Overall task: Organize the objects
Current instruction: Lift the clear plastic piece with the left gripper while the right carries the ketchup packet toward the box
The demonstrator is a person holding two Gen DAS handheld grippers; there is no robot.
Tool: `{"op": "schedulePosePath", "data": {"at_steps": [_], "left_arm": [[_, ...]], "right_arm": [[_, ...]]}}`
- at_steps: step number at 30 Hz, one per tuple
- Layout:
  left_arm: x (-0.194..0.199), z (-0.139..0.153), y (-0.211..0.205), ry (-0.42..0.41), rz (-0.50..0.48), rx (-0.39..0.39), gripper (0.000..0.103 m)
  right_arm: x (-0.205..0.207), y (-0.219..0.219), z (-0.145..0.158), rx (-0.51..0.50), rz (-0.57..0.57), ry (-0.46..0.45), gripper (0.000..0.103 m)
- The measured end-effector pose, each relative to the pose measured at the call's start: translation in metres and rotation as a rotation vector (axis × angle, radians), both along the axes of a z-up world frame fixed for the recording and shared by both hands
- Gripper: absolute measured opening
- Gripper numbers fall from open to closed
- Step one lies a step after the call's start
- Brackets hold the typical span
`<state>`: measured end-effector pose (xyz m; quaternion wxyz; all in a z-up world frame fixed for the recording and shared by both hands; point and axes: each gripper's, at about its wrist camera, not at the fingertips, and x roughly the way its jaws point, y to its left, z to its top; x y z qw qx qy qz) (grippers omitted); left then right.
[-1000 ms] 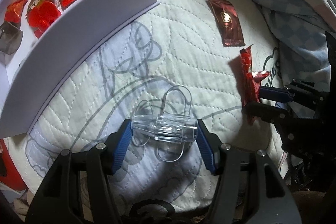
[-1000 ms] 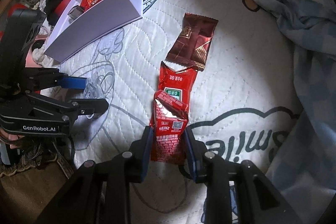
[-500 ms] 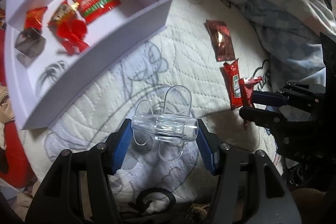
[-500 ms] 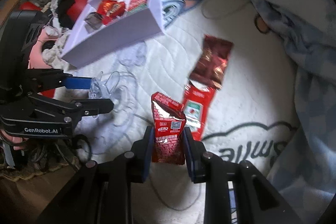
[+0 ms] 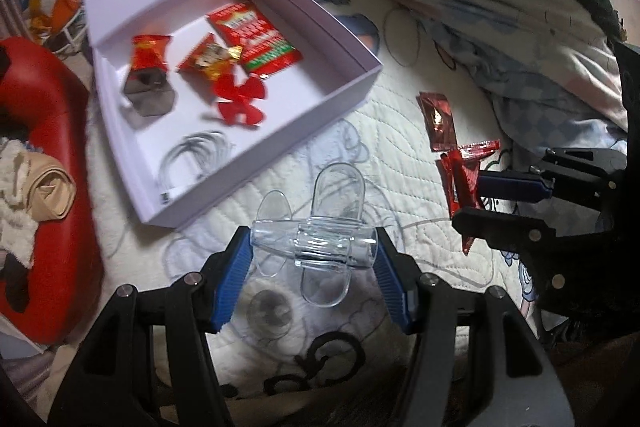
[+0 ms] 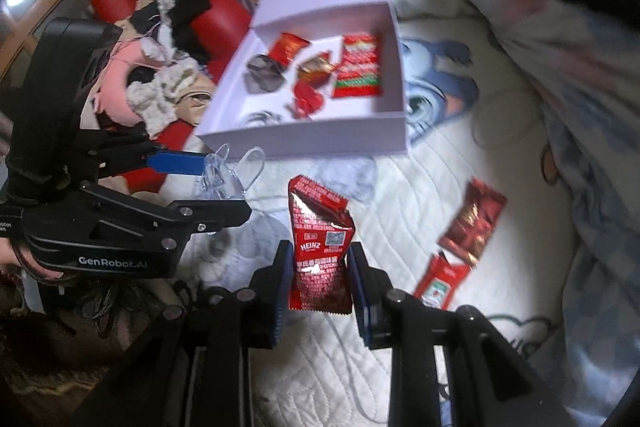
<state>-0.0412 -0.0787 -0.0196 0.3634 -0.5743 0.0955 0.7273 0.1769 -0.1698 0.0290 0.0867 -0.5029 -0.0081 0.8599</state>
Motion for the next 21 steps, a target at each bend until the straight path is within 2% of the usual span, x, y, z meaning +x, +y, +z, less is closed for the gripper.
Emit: {"op": "schedulePosePath", "data": {"at_steps": [13, 21], "left_arm": [[-0.025, 0.01, -0.045, 0.028, 0.09, -0.01, 0.058], [-0.047, 0.002, -0.051, 0.003, 0.127, -0.01, 0.058]], "right_arm": [[-0.043, -0.048, -0.004, -0.006, 0.133, 0.015, 0.027], [-0.068, -0.05, -0.005, -0.002, 0.168, 0.004, 0.027]]}}
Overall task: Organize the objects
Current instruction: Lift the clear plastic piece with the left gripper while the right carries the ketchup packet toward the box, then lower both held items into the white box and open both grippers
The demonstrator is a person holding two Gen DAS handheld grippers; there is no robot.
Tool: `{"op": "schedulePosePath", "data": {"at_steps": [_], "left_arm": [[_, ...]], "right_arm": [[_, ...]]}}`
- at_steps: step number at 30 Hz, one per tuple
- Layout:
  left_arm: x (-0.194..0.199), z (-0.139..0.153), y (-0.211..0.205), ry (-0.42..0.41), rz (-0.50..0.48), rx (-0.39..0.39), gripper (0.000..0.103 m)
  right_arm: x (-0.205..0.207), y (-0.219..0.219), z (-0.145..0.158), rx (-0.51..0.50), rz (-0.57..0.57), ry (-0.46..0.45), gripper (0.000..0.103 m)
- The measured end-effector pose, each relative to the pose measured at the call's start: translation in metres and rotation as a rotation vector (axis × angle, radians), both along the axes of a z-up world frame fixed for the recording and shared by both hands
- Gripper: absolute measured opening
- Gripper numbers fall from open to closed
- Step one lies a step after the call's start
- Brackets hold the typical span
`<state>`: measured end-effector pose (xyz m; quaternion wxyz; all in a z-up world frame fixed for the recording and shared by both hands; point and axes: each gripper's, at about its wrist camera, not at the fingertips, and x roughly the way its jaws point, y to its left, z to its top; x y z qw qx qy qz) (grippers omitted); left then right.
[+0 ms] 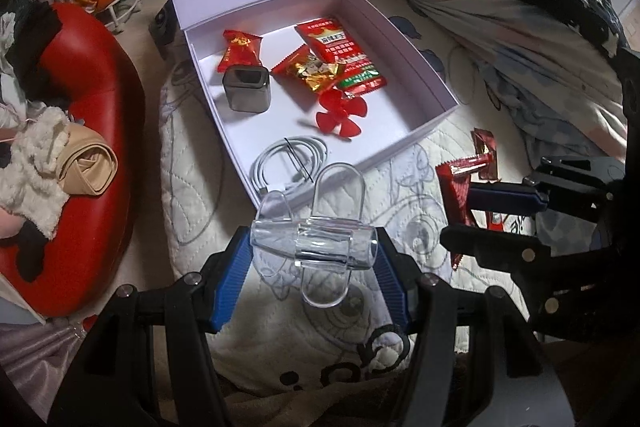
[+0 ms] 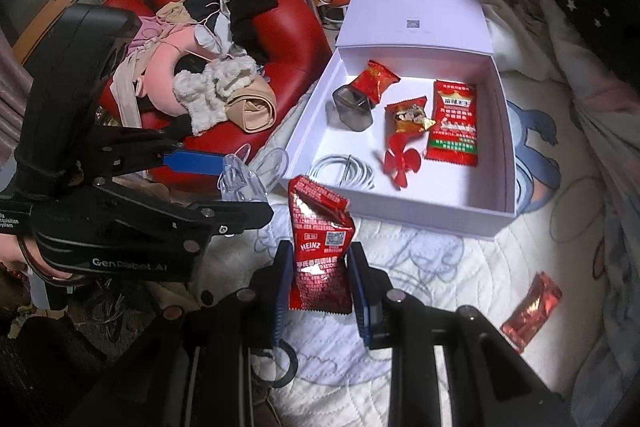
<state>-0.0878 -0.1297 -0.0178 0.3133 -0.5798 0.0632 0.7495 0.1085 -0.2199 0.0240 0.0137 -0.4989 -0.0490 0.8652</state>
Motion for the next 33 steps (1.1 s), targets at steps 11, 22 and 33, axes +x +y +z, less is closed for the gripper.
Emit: {"op": "schedulePosePath", "data": {"at_steps": [11, 22, 33], "left_arm": [[-0.037, -0.012, 0.023, -0.023, -0.018, -0.015, 0.058], [-0.075, -0.017, 0.054, -0.016, -0.057, -0.009, 0.058], [-0.112, -0.025, 0.075, 0.02, -0.115, -0.025, 0.058]], "right_arm": [[-0.029, 0.024, 0.005, -0.018, -0.039, 0.01, 0.027], [-0.067, 0.055, 0.01, -0.008, -0.067, 0.015, 0.027], [-0.101, 0.076, 0.02, 0.003, -0.1, 0.041, 0.027]]}}
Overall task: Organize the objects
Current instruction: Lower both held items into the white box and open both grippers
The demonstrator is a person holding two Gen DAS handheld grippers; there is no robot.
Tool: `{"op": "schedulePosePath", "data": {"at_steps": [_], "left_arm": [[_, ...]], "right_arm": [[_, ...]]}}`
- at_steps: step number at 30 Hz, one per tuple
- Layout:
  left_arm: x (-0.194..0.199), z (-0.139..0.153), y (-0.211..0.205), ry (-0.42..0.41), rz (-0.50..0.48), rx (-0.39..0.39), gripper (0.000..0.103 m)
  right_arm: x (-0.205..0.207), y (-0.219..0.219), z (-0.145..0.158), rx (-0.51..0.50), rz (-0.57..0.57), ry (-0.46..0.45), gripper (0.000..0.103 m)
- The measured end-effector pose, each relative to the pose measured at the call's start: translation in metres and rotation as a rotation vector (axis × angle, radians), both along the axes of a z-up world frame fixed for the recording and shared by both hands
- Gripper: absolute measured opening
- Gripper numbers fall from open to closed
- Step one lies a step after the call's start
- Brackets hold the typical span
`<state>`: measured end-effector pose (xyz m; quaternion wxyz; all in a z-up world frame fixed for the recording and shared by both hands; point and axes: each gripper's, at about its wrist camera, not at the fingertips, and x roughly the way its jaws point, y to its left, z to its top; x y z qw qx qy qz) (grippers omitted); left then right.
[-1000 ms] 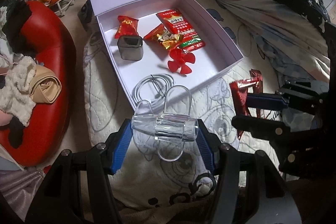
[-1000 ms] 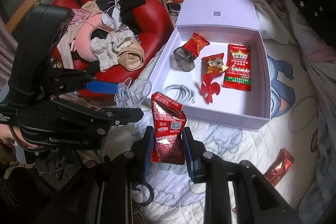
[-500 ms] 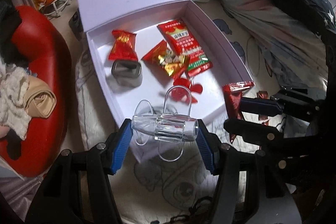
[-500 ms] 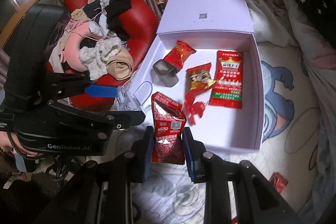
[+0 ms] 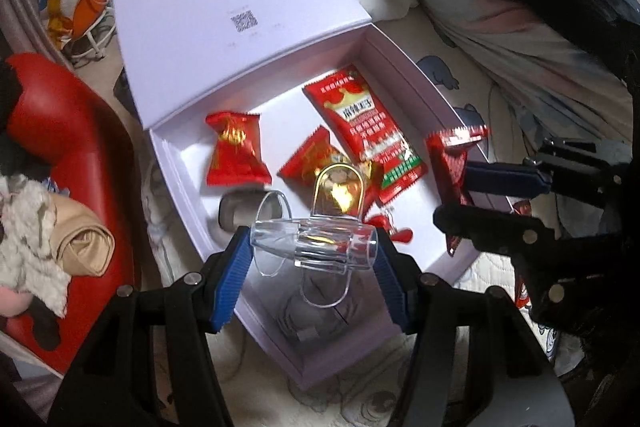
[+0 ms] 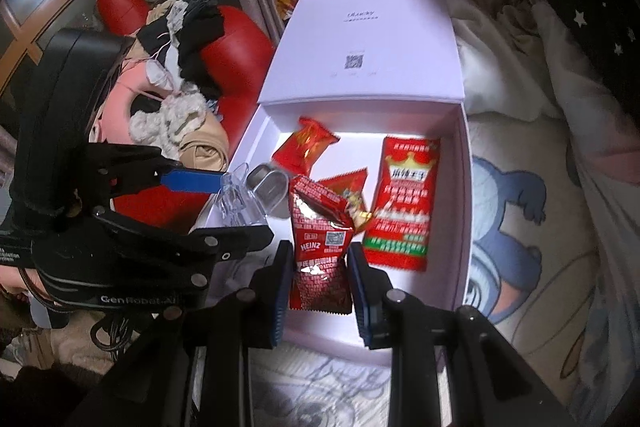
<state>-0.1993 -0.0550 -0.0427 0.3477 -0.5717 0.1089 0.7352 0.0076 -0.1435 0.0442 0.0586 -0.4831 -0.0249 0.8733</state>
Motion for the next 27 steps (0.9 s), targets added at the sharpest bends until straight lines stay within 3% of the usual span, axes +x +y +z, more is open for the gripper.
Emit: {"op": "schedulePosePath", "data": {"at_steps": [9, 27], "left_arm": [[-0.031, -0.014, 0.013, 0.01, -0.024, -0.014, 0.058], [-0.065, -0.056, 0.003, -0.074, 0.001, -0.025, 0.058]], "right_arm": [[-0.034, 0.02, -0.003, -0.052, -0.057, 0.032, 0.027], [-0.074, 0.032, -0.042, -0.031, -0.105, -0.032, 0.027]]}}
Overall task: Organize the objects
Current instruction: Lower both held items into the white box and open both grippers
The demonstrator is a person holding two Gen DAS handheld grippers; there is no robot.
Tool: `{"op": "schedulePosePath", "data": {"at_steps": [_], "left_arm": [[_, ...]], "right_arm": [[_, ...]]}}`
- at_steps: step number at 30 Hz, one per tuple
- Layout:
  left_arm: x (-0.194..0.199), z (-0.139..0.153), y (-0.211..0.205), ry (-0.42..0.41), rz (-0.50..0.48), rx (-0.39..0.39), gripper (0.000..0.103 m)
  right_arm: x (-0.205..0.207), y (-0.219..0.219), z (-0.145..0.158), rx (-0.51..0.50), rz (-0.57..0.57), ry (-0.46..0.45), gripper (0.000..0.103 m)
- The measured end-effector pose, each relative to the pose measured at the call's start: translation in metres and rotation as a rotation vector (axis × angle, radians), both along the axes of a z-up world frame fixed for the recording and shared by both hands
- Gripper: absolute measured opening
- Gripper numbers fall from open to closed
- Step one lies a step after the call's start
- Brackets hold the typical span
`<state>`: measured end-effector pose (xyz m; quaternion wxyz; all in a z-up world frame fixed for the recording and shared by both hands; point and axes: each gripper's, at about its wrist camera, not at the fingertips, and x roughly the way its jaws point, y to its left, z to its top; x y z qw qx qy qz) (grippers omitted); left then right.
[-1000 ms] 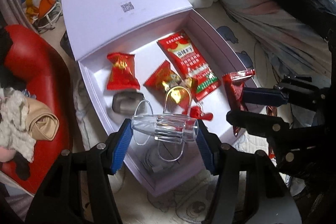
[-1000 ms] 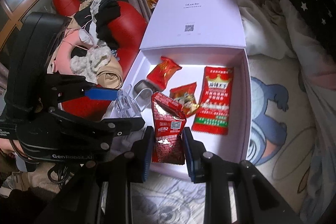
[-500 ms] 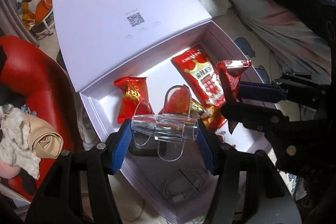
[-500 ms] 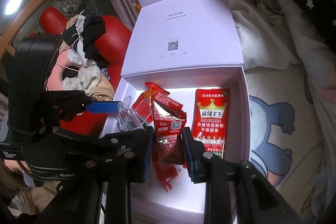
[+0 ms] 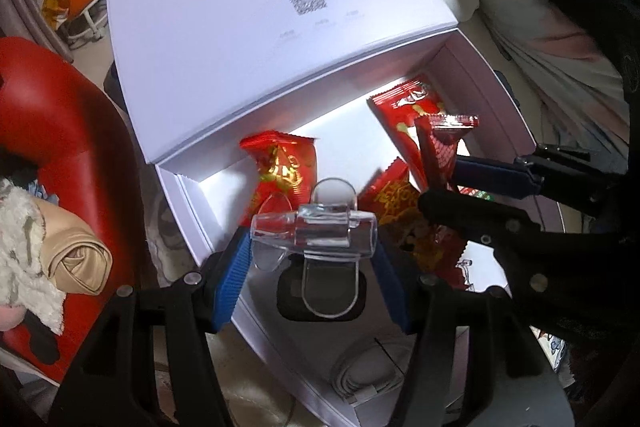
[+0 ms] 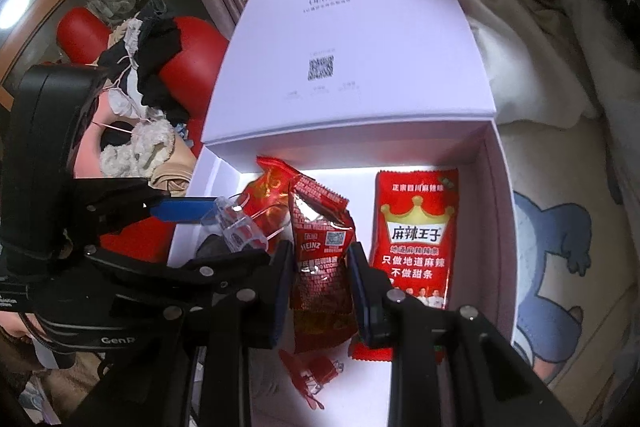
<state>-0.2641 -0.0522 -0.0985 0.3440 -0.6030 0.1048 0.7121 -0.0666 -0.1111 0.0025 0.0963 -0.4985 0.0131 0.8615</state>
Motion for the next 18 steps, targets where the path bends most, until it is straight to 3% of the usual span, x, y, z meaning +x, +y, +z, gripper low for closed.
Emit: {"op": "schedulePosePath", "data": {"at_steps": [7, 11, 18], "left_arm": [[0.003, -0.001, -0.001, -0.003, -0.018, 0.001, 0.058], [0.007, 0.001, -0.001, -0.021, -0.014, -0.006, 0.058], [0.013, 0.022, -0.005, 0.021, 0.009, -0.008, 0.058]], "right_arm": [[0.003, 0.004, -0.005, 0.019, -0.041, -0.017, 0.028], [0.01, 0.004, 0.004, 0.006, -0.058, 0.018, 0.028], [0.019, -0.003, 0.024, 0.036, -0.068, 0.055, 0.037]]}}
